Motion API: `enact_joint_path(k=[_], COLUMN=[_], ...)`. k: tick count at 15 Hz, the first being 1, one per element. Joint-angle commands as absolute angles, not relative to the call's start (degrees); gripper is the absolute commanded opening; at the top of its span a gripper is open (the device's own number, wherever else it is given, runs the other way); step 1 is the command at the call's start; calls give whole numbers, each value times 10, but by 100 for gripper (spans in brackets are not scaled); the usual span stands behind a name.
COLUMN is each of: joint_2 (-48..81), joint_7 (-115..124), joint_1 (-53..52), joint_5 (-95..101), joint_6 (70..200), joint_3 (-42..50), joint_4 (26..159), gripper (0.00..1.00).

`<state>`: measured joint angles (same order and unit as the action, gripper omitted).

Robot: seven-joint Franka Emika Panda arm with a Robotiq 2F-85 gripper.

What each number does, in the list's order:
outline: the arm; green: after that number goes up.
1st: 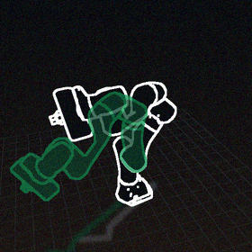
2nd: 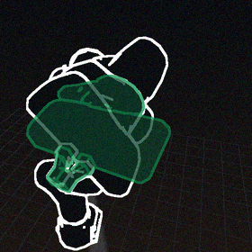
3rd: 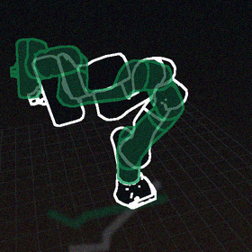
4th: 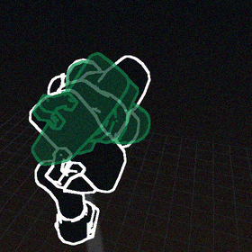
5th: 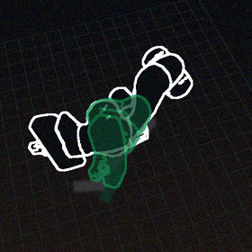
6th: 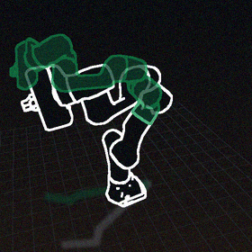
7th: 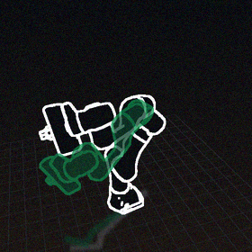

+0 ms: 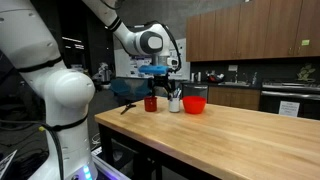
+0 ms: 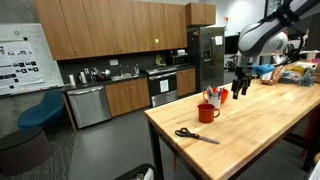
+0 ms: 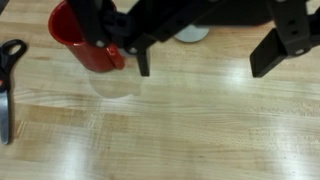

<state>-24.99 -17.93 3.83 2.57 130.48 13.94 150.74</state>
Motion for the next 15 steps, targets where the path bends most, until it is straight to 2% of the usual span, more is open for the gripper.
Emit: enact_joint_path(k=[1, 8, 15], joint_2=[-249, -227, -157], joint_7=[-182, -172, -173], joint_1=[46, 50, 55], joint_5=[21, 22, 20], joint_6=[1304, 1319, 1404], joint_3=[131, 131, 135], joint_4=[1507, 1496, 1458], gripper=[100, 100, 100])
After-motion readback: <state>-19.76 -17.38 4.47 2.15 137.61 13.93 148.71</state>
